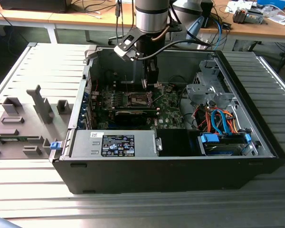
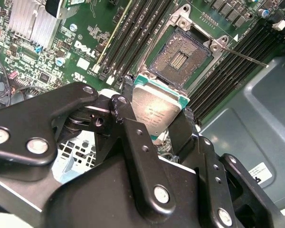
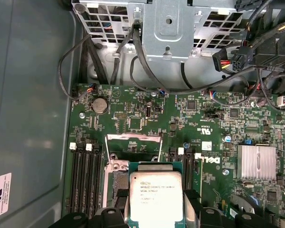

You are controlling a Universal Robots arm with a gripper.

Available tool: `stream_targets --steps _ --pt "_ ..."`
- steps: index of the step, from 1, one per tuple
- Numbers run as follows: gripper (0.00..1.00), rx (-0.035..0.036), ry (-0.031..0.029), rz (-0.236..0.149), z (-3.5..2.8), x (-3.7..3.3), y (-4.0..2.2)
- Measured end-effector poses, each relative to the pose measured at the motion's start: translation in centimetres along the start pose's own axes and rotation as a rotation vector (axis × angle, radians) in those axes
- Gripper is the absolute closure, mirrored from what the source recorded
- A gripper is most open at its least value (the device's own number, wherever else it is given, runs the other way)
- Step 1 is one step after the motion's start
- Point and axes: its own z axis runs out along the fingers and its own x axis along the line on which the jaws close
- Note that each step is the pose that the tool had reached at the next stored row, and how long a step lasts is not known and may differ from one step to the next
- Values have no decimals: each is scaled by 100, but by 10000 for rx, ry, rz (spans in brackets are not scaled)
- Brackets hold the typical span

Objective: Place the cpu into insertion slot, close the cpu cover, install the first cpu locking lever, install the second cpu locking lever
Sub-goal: 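Place the cpu into insertion slot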

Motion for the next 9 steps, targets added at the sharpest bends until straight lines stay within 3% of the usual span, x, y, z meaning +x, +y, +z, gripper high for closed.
stream_targets --steps 9 --pt "46 0 -1 -1 0 2 -29"
